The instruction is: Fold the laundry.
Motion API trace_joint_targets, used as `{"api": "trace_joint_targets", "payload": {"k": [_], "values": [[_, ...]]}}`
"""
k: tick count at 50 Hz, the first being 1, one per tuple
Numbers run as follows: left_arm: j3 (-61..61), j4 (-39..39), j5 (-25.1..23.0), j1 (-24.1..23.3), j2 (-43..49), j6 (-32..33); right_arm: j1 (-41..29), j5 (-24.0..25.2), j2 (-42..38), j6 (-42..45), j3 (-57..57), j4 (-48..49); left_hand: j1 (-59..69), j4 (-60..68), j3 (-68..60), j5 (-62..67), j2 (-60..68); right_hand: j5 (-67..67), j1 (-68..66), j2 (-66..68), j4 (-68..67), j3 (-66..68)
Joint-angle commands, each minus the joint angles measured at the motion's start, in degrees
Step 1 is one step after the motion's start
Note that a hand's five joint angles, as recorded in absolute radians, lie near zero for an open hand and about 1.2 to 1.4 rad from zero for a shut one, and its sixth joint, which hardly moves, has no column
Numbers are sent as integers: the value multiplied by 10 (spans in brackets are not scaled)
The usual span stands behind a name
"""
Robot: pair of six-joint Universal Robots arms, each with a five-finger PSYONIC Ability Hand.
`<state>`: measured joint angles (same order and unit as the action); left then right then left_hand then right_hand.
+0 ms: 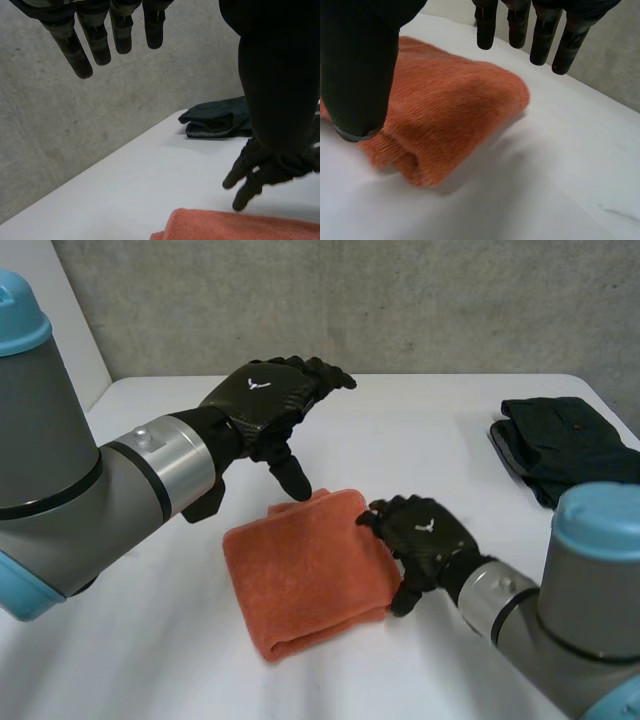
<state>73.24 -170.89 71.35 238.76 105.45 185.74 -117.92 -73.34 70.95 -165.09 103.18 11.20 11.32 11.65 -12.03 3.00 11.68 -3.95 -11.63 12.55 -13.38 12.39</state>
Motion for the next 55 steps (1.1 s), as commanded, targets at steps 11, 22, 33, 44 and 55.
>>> {"api": "trace_joint_targets", "payload": {"k": [11, 22, 33, 44, 55], "values": [[0, -3, 2, -1, 5, -1, -77, 0, -78, 69, -8, 85, -8, -11, 15, -24, -11, -44, -67, 58, -49, 59], [7, -4, 2, 0, 5, -3, -86, -3, -124, 96, -50, 109, -11, -14, 18, -28, -15, -173, -196, 187, -179, 189], [14, -4, 2, 0, 5, -4, -86, -23, -170, 107, -99, 114, -11, -14, 18, -28, -15, -274, -297, 288, -280, 290], [17, -4, 3, 1, 5, -5, -86, -48, -190, 132, -137, 114, -11, -14, 18, -28, -15, -478, -501, 492, -483, 493], [17, -4, 3, 1, 5, -6, -86, -82, -213, 134, -186, 108, -11, -14, 18, -28, -15, -660, -684, 675, -666, 676]]}}
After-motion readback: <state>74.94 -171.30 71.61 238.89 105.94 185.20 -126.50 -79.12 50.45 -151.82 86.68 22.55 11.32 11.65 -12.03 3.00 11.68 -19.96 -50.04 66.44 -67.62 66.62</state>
